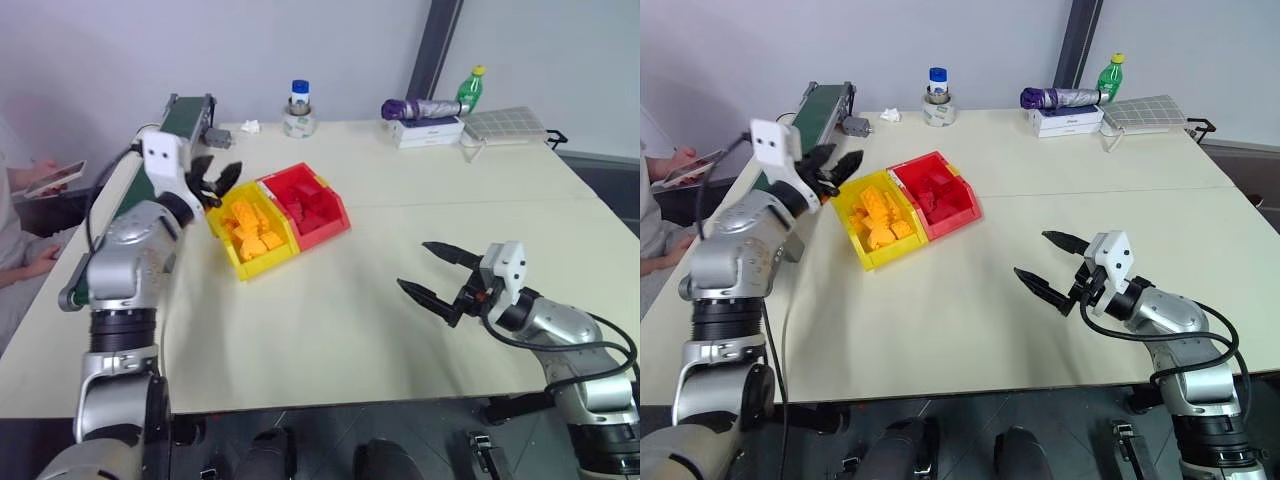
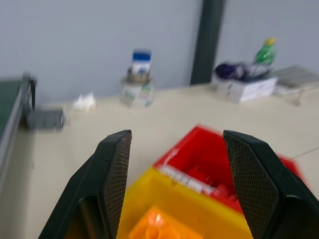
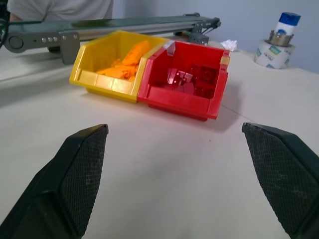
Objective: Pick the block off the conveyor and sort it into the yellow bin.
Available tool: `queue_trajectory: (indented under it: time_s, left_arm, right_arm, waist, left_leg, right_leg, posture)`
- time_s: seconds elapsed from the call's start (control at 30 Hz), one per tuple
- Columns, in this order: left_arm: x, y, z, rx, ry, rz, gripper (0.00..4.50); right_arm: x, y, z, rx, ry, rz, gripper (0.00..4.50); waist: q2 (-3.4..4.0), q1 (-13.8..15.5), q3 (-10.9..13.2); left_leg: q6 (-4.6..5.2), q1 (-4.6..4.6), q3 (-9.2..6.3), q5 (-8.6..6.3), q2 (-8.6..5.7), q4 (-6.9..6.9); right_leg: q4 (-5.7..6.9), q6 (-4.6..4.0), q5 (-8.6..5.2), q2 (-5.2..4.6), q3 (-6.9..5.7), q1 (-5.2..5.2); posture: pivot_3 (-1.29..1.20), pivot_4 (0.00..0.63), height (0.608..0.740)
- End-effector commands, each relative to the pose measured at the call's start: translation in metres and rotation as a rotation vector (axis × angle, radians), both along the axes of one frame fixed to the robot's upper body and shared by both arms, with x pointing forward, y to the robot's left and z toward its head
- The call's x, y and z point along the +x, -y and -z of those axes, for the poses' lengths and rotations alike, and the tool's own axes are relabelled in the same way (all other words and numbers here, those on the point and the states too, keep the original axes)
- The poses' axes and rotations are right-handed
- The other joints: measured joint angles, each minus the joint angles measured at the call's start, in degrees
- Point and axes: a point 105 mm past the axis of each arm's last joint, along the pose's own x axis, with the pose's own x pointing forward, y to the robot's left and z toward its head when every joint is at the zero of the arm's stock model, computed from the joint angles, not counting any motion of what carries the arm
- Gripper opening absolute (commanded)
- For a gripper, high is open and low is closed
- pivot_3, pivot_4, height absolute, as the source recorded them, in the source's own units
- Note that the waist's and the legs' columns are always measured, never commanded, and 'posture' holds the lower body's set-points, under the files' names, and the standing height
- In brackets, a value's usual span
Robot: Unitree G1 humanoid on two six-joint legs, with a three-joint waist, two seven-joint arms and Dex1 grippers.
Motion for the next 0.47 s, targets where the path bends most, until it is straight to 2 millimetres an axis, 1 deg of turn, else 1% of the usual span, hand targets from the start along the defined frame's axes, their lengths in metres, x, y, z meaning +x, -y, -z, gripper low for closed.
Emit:
queue_trajectory:
  time_s: [0.03,0.1,0.17,0.23,0.37,0.47]
  left_arm:
    - [-0.053,-0.01,-0.002,0.069,0.001,0.112,3.07]
    - [-0.073,-0.013,0.005,0.117,-0.023,0.145,3.07]
    - [-0.086,-0.02,0.018,0.169,-0.075,0.134,3.07]
    - [-0.094,-0.031,0.028,0.198,-0.102,0.097,3.07]
    - [-0.103,-0.051,0.044,0.205,-0.139,0.043,3.07]
    - [-0.111,-0.057,0.055,0.166,-0.164,0.066,3.07]
  right_arm:
    - [-0.001,0.004,-0.009,-0.005,0.036,-0.006,4.5]
    - [0.0,0.005,-0.009,-0.006,0.036,-0.007,4.5]
    - [0.0,0.006,-0.008,-0.009,0.034,-0.011,4.5]
    - [0.001,0.007,-0.008,-0.015,0.032,-0.018,4.5]
    - [0.003,0.009,-0.008,-0.025,0.029,-0.025,4.5]
    - [0.003,0.009,-0.008,-0.029,0.029,-0.029,4.5]
  waist:
    - [0.01,-0.7,0.0]
    - [0.0,-0.6,0.0]
    - [0.0,-0.3,0.0]
    - [0.04,-0.3,0.0]
    - [0.05,-0.5,0.0]
    - [0.05,-0.5,0.0]
  left_leg:
    - [0.0,0.07,0.04,0.0,0.0,-0.07]
    - [-0.01,0.06,0.05,0.0,0.06,-0.11]
    - [-0.04,0.06,0.04,-0.01,0.08,-0.06]
    - [-0.19,0.09,0.04,-0.11,0.08,-0.06]
    - [-0.21,0.09,0.08,-0.13,0.09,-0.08]
    - [-0.21,0.08,0.12,-0.13,0.09,-0.15]
  right_leg:
    - [-0.03,-0.02,-0.01,-0.03,0.06,0.04]
    - [-0.06,-0.03,-0.02,-0.01,0.07,0.0]
    - [-0.08,-0.13,0.01,-0.04,0.06,0.01]
    - [-0.2,-0.5,-0.01,-0.09,0.06,0.05]
    - [-0.4,-0.7,0.1,-0.18,0.1,0.06]
    - [-0.4,-0.72,0.1,-0.2,0.12,-0.2]
  posture:
    - [0.0,0.15,0.74]
    - [0.0,0.15,0.74]
    - [0.0,0.15,0.74]
    - [0.0,0.15,0.74]
    - [0.0,0.15,0.74]
    - [0.0,0.15,0.74]
